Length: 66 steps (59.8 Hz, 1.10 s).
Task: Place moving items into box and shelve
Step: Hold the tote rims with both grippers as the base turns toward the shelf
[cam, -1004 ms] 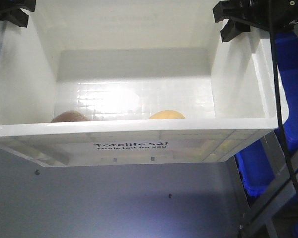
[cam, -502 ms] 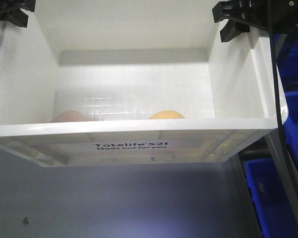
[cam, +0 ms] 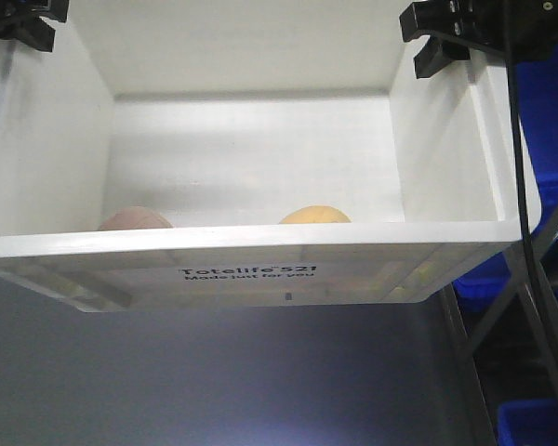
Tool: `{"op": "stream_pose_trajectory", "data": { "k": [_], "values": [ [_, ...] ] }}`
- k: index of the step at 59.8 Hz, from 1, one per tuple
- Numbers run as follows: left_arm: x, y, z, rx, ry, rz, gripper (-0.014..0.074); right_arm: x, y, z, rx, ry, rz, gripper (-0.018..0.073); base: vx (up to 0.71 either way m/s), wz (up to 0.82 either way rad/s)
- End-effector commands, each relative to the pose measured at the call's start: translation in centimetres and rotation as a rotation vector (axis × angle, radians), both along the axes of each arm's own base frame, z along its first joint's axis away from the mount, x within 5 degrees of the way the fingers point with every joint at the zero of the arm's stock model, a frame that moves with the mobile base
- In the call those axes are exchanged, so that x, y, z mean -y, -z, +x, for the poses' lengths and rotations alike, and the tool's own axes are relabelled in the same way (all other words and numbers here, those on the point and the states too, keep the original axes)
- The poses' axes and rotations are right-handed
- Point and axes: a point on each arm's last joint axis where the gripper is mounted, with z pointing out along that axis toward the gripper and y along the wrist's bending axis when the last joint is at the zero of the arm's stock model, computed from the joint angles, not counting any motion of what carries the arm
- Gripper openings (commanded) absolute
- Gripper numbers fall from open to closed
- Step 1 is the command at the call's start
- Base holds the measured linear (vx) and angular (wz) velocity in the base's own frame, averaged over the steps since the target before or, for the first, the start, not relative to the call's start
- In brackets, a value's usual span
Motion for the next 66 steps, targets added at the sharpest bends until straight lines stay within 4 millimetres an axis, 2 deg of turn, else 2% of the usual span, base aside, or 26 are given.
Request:
{"op": "stream_pose_trajectory", "data": {
  "k": [1, 29, 66],
  "values": [
    [-0.31, -3.4, -1.29, 0.192, 0.007, -0.017, -0.0007, 0.76, -3.12, -0.67, 0.178, 0.035, 0.031, -0.0005, 0.48, 0.21],
    [-0.31, -3.4, -1.29, 0.192, 0.007, -0.017, -0.0007, 0.76, -3.12, -0.67, 0.178, 0.035, 0.031, -0.0005, 0.4, 0.41],
    [-0.31, -3.39, -1.3, 0.191, 0.007, -0.017, -0.0007, 0.76, -3.12, -0.67, 0.178, 0.035, 0.031, -0.0005, 0.27, 0.74]
  ]
}}
